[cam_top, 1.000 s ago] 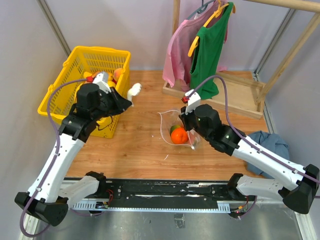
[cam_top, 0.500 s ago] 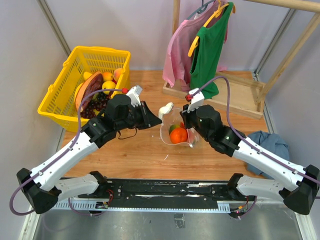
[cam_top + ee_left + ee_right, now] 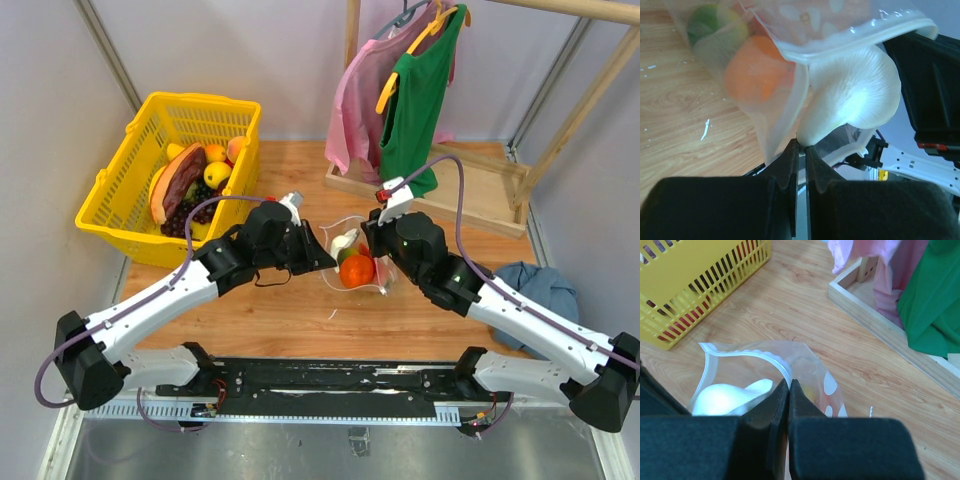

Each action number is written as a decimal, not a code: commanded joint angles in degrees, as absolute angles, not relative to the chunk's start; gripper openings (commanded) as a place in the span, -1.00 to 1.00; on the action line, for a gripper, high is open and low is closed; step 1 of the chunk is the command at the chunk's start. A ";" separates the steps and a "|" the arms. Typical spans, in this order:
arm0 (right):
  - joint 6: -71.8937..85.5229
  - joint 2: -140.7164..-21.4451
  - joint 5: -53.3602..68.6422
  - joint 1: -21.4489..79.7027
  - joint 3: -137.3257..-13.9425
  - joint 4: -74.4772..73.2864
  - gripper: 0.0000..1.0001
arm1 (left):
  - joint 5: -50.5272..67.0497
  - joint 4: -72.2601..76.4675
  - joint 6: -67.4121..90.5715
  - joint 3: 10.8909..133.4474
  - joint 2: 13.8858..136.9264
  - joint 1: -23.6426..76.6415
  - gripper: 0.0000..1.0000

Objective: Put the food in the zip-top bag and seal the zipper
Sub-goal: Place the fake vegetable in the zipper food storage bag.

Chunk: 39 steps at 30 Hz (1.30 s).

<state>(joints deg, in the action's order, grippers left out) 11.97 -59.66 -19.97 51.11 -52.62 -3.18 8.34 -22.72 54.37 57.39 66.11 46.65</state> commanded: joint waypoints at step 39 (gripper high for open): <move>12.18 -56.26 -17.07 50.36 -50.28 -1.12 -0.99 | -18.63 -45.64 35.01 78.87 67.48 39.97 0.62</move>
<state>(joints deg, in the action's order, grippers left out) 12.64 -57.84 -15.29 51.11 -50.98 -2.42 -14.13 -39.18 41.21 75.31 68.05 45.21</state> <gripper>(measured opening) 0.013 0.798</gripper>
